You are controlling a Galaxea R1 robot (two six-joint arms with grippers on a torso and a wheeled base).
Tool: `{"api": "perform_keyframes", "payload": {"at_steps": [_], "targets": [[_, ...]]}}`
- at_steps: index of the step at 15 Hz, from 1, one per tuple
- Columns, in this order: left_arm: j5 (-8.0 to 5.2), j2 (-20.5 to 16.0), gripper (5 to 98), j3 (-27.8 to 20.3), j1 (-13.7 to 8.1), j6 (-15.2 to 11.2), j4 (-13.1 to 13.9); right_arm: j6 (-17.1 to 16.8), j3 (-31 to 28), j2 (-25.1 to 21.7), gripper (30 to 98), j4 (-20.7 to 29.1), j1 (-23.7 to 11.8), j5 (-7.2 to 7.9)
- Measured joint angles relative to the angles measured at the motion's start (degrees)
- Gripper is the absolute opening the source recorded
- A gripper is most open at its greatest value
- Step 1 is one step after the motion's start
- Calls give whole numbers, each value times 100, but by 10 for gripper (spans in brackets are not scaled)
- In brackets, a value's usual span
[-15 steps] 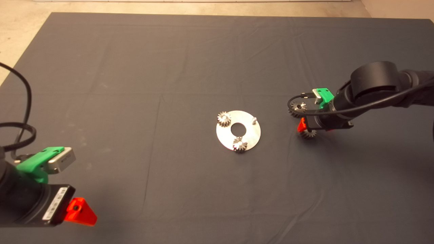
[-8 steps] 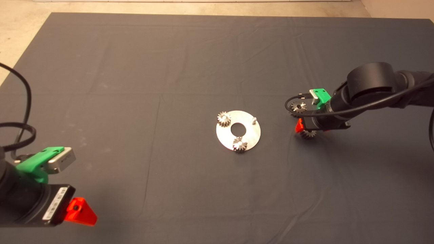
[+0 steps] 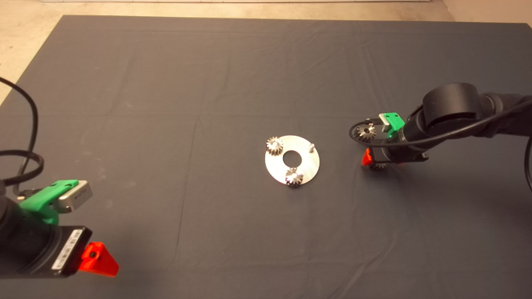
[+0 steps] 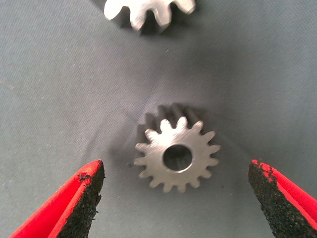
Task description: Remove an incorrectly installed larger gear and replace it with the correct smaller gear
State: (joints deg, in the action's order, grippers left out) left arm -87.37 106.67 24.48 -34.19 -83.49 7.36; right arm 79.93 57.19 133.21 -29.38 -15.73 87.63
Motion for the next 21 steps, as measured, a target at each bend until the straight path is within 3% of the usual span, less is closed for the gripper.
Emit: {"api": "perform_keyframes", "payload": {"at_steps": [21], "targets": [[0,0,982,0,0,1,-1,-119,26,-127,759,-88,-1,3]]}}
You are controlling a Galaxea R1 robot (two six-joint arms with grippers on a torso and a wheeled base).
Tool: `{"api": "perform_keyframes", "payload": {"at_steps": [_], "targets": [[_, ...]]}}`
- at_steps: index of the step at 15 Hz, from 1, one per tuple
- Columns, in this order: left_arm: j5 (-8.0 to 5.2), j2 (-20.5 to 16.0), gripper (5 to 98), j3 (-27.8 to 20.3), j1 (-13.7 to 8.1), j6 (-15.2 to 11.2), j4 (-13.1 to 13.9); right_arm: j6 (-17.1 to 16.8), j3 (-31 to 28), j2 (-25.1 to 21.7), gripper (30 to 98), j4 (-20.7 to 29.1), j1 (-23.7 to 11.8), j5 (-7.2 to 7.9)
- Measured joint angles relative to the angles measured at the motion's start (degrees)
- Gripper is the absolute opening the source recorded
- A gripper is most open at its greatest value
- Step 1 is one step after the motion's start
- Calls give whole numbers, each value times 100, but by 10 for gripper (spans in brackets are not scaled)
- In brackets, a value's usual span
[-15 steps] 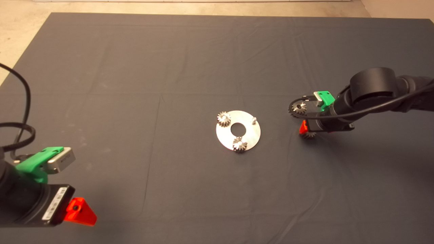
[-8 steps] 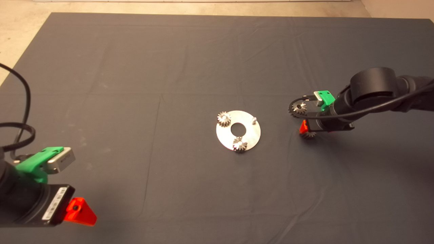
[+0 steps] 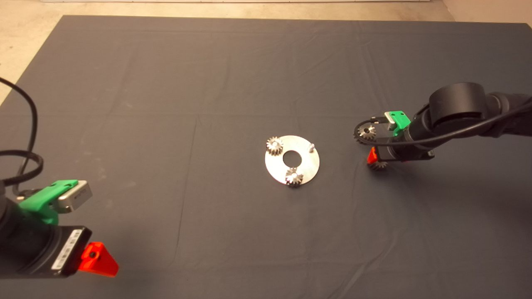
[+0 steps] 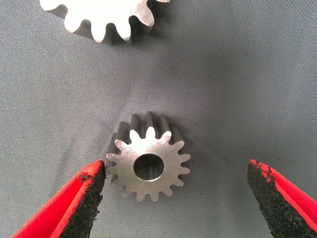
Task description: Remove an incorrectly installed larger gear and replace it with the correct smaller gear
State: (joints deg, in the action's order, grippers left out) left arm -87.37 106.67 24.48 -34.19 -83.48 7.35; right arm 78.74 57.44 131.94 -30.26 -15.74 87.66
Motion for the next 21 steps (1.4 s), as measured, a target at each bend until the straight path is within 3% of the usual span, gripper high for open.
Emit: {"api": "perform_keyframes", "payload": {"at_steps": [3,5,14,17,21], "targets": [[0,-1,982,0,0,0,2,0,0,20,759,0,0,-1],[0,0,982,0,0,0,0,0,0,30,704,-1,0,-1],[0,0,982,0,0,0,0,0,0,94,704,-39,1,-1],[0,-2,982,0,0,0,0,0,0,94,660,-56,1,-1],[0,-1,982,0,0,0,0,0,0,94,659,-135,1,-1]]}}
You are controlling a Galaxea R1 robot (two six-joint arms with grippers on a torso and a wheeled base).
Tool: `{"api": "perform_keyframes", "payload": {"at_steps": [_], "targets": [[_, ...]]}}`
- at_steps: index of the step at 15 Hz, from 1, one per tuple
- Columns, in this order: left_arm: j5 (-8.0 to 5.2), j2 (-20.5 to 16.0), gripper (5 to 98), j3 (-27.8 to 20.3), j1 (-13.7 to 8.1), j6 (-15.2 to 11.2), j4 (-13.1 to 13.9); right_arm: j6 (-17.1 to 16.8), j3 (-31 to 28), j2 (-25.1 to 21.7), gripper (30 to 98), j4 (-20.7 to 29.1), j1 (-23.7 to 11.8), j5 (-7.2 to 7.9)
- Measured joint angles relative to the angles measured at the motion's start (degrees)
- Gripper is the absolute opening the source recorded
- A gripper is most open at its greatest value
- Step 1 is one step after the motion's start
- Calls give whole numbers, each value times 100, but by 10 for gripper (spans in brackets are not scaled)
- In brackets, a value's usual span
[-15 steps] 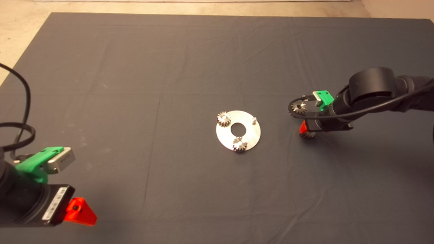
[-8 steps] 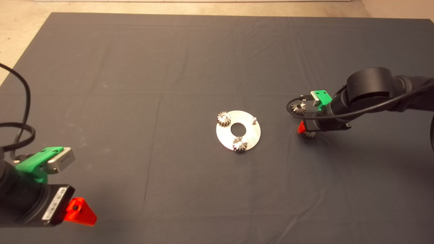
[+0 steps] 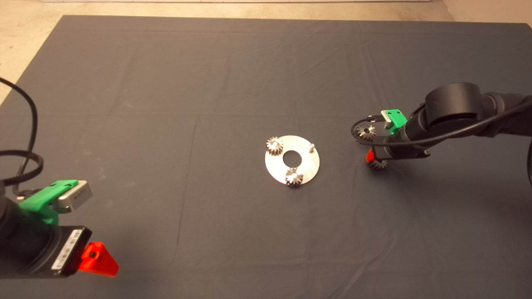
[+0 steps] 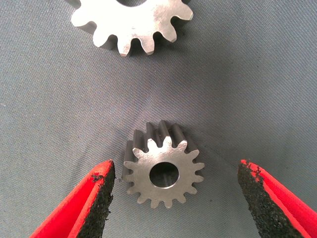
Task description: Remove an incorrectly installed larger gear and replace it with the correct smaller gear
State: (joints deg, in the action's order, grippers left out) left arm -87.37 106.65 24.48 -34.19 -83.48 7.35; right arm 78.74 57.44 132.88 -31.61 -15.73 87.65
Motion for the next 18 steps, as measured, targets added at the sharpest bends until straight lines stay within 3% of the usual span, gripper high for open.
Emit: {"api": "perform_keyframes", "payload": {"at_steps": [18], "targets": [[0,1,982,0,0,11,0,0,0,1,659,-59,96,0]]}}
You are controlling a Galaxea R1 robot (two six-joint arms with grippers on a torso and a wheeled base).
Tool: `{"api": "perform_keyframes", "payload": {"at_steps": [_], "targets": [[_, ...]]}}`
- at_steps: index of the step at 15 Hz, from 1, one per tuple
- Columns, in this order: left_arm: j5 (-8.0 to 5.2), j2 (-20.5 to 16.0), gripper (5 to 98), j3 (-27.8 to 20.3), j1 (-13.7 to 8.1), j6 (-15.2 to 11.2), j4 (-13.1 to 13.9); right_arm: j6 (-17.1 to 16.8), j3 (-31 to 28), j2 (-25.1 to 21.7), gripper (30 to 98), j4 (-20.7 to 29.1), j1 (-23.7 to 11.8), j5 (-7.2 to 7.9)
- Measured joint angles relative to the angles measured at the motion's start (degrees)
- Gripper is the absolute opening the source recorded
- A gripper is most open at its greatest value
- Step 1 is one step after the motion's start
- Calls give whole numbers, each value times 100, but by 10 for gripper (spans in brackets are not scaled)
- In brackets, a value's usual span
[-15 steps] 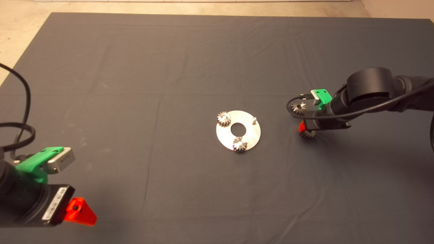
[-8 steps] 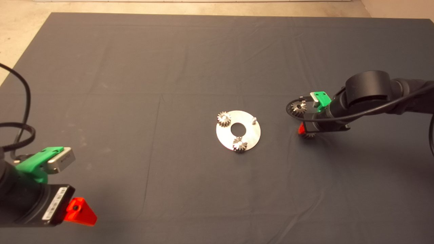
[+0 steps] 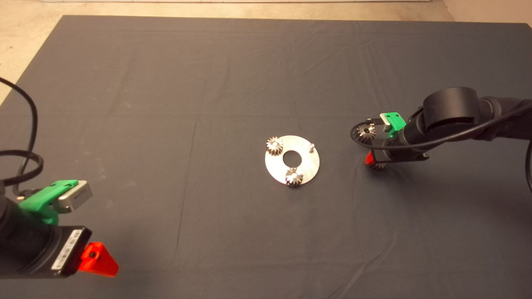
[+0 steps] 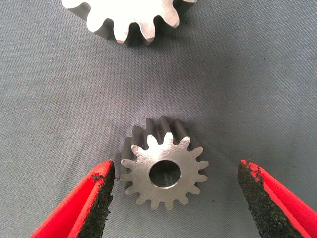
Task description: Remove an incorrectly installed larger gear and replace it with the correct smaller gear
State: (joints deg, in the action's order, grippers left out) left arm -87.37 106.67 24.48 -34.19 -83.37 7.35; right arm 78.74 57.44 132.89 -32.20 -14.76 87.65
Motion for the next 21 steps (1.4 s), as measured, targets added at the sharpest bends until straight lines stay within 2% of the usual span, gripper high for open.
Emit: {"api": "perform_keyframes", "payload": {"at_steps": [2,3,6,8,11,13,16,18,21], "targets": [[0,0,982,0,0,1,0,0,0,2,658,-10,0,0],[0,0,982,0,0,2,1,0,0,5,621,-18,0,0],[0,0,982,0,0,1,0,0,0,13,606,-21,0,0],[0,0,982,0,0,2,0,0,0,13,565,-22,-1,-2],[0,0,982,0,0,2,0,-2,0,13,560,-22,0,-2],[0,0,982,0,0,1,0,-2,0,13,508,-21,0,-28],[0,0,982,0,0,0,0,-2,0,15,509,-21,0,-28],[0,-1,982,0,0,0,0,-2,0,13,463,-21,0,-35],[0,-2,982,0,0,0,0,-2,0,13,463,-22,0,-35]]}}
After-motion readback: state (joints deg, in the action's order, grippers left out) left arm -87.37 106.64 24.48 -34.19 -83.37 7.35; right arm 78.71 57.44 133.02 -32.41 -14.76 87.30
